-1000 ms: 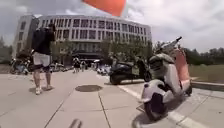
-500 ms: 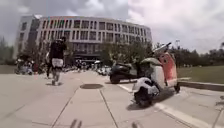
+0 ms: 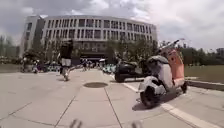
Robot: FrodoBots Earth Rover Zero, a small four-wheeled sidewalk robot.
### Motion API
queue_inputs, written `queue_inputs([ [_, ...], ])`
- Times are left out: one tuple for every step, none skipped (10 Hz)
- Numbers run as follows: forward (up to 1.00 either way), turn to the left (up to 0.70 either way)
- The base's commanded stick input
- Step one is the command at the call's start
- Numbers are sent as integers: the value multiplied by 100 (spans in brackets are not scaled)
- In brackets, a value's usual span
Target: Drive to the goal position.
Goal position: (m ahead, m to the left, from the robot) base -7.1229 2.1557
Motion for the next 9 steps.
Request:
queue_inputs([
  [85, 33],
  [85, 33],
  [85, 33],
  [85, 33],
  [85, 33],
  [85, 33],
  [85, 33],
  [85, 33],
  [85, 33],
])
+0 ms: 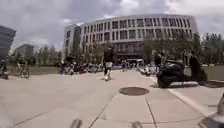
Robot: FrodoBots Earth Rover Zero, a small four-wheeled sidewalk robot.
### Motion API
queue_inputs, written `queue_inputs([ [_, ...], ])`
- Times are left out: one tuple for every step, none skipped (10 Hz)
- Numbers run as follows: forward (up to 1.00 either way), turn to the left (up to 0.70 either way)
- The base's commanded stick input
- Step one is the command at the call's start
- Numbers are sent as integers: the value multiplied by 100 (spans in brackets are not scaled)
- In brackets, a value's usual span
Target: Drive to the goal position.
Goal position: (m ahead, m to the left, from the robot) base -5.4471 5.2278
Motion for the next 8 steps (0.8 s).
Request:
queue_inputs([
  [85, 33],
  [85, 33],
  [85, 33],
  [85, 33],
  [85, 33],
  [85, 33],
  [85, 33],
  [85, 33],
])
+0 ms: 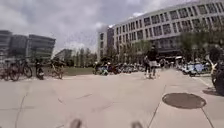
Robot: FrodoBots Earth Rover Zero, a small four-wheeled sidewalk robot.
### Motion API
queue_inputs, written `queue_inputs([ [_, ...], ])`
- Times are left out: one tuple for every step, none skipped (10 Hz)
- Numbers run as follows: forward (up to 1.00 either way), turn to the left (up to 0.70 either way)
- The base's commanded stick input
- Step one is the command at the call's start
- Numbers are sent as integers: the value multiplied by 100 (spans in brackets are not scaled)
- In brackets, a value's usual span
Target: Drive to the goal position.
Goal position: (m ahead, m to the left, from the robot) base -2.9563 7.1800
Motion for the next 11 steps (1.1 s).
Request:
queue_inputs([
  [85, 33],
  [85, 33],
  [85, 33],
  [85, 33],
  [85, 33],
  [85, 33],
  [85, 33],
  [85, 33],
  [85, 33],
  [85, 33],
  [85, 33],
])
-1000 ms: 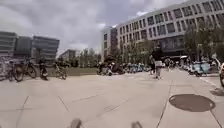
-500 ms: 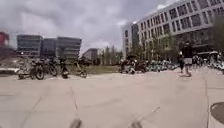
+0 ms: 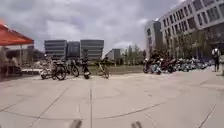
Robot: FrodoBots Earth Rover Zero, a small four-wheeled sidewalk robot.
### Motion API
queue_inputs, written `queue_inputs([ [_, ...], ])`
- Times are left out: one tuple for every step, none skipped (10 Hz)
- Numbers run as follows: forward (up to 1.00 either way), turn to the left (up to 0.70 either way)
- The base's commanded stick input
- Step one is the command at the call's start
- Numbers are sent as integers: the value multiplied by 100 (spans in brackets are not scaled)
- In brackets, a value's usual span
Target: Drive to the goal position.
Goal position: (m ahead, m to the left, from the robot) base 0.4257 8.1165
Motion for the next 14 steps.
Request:
queue_inputs([
  [85, 33],
  [85, 33],
  [85, 33],
  [85, 33],
  [85, 33],
  [85, 33],
  [85, 13],
  [85, 1],
  [85, 1],
  [85, 0],
  [85, 0],
  [85, 1],
  [85, -1],
  [74, 1],
])
